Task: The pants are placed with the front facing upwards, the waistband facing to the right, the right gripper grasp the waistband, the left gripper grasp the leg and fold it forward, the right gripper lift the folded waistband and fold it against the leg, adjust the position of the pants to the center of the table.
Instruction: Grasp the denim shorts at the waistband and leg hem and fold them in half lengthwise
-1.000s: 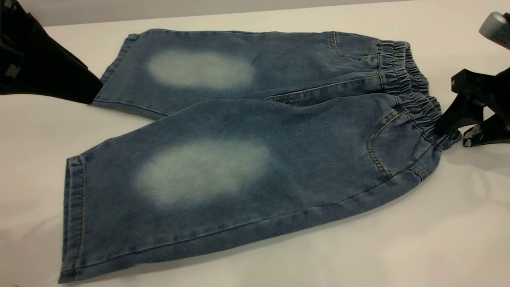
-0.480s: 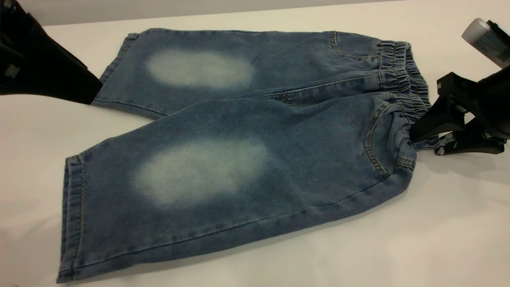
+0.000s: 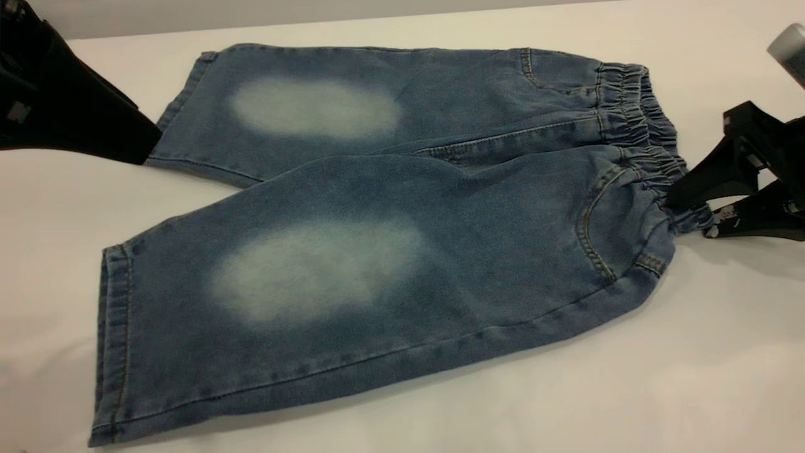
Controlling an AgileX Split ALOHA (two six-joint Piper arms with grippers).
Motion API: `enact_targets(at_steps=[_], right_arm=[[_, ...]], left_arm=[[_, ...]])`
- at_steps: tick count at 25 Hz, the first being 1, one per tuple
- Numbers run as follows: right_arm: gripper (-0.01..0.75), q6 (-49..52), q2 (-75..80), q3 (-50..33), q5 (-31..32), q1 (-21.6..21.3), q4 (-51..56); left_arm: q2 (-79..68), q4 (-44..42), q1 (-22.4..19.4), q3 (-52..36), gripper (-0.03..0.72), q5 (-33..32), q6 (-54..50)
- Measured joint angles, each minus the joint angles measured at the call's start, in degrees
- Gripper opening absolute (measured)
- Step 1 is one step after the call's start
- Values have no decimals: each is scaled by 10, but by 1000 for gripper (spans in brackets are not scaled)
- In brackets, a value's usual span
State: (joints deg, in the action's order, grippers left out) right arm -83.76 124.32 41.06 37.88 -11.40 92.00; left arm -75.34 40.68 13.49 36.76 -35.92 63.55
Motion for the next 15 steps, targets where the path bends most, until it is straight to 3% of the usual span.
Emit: enact_targets(at_steps=[6,10,15], right_arm=[[395,-21,0,0,43,-1,1],[398,-39,-2,0,110,-1,13],[384,-40,-3,0,113,-1,20]], left_arm=[[0,0,0,0,316,0,0],[0,0,0,0,316,0,0],[0,0,0,0,316,1,0]])
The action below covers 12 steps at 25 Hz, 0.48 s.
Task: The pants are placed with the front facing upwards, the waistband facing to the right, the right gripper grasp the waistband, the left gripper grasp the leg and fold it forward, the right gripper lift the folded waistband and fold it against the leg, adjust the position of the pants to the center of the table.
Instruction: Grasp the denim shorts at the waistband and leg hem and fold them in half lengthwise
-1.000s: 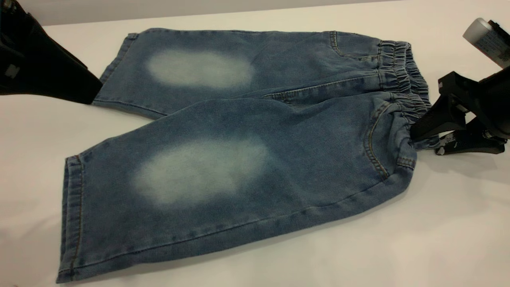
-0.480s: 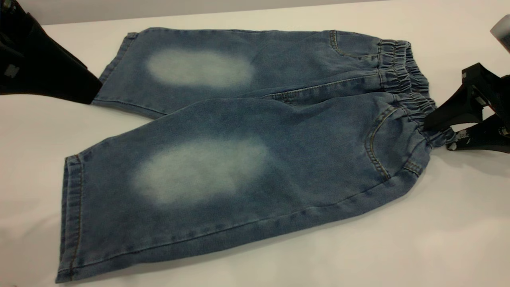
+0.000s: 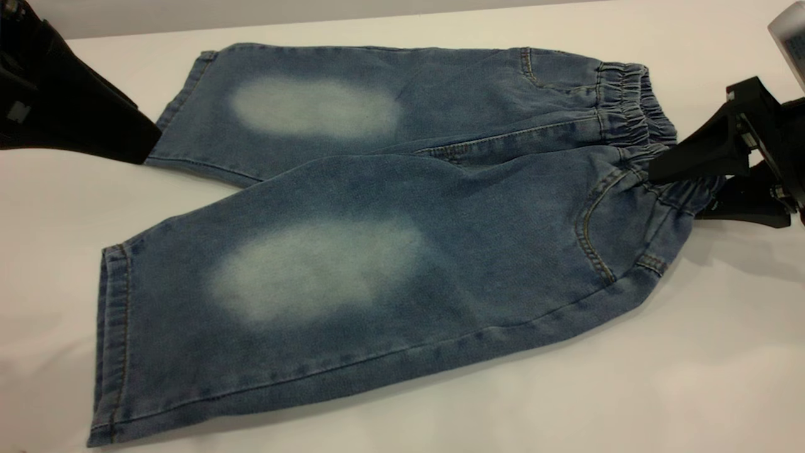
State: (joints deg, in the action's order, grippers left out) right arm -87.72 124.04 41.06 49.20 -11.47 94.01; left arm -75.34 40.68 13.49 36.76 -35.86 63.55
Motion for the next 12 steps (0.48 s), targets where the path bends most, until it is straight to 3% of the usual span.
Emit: enact_targets(at_steps=[6,12], right_arm=[[296,-8,-1,1,5,0,6],[72,-18,-1,1,7,0,18]], left_arm=[[0,-2,0,0,316,-1,0],[0,-42,0,-4,316,-1,0]])
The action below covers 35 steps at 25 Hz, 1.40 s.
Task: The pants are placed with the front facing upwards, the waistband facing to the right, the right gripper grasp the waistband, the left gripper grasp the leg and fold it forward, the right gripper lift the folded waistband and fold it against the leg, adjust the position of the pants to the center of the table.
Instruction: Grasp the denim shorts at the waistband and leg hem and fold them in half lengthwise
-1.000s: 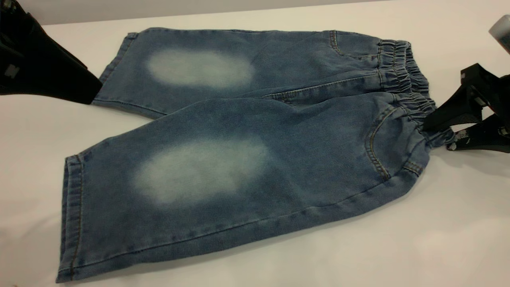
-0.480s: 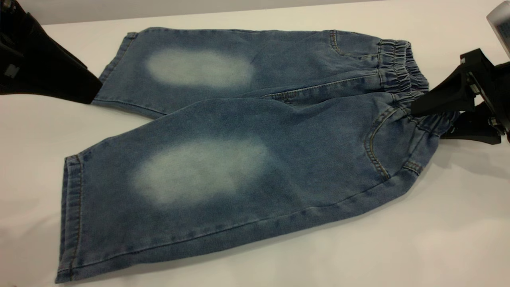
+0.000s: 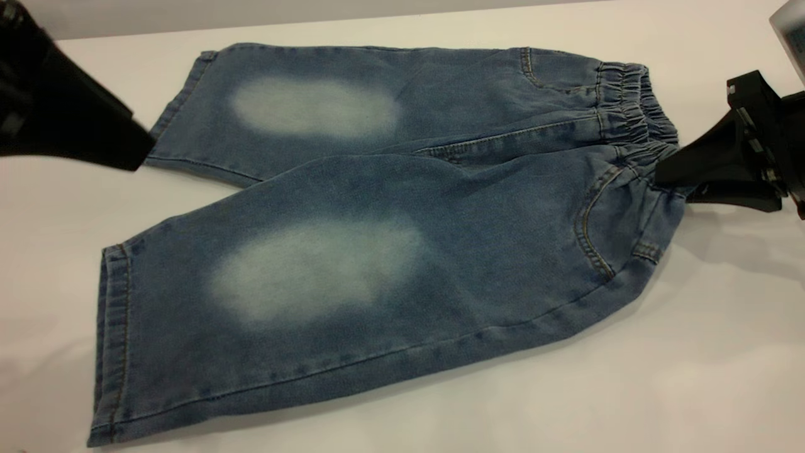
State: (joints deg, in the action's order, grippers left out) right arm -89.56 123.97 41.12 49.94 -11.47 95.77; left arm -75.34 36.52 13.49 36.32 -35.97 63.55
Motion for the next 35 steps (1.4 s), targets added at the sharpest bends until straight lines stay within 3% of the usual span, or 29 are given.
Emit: enact_targets(at_steps=[6,16,26,35], right_arm=[[35,-3,0,0,1,0,8],[35,-5,0,-1,18,0,23],[37,-4,0,-1,30,0,35],[38,-4,0,-1,31,0,35]], left_arm=[[0,-53,0,-58,316,14,0],[-23,-100,0,-179,316,139,0],[-110,-110,0,-184,316,174,10],[-179,-111,65,-184,316,226,22]])
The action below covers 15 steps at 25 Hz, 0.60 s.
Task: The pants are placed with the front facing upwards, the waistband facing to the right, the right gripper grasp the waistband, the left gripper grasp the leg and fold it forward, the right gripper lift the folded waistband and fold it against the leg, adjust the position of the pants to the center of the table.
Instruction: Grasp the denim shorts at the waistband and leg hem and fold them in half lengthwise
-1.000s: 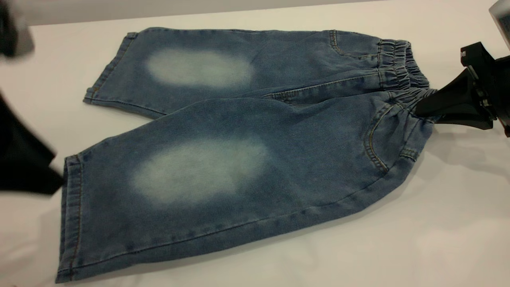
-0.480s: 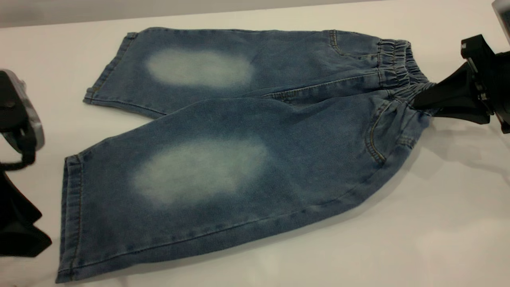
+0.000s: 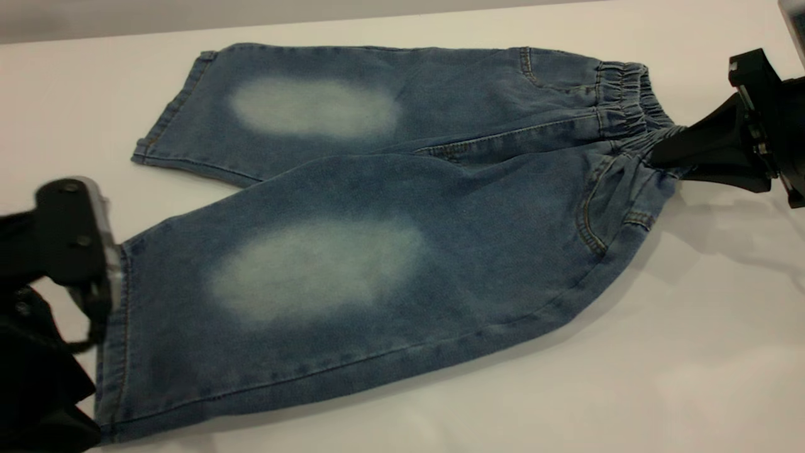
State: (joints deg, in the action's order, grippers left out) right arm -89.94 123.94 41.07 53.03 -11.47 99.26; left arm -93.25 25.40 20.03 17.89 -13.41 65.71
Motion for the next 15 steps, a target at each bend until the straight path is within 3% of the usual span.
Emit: enact_targets(at_steps=[15], right_arm=[[38,0,0,0,0,0,-1]], left_arm=[[-75,0,1,1,316,69,0]])
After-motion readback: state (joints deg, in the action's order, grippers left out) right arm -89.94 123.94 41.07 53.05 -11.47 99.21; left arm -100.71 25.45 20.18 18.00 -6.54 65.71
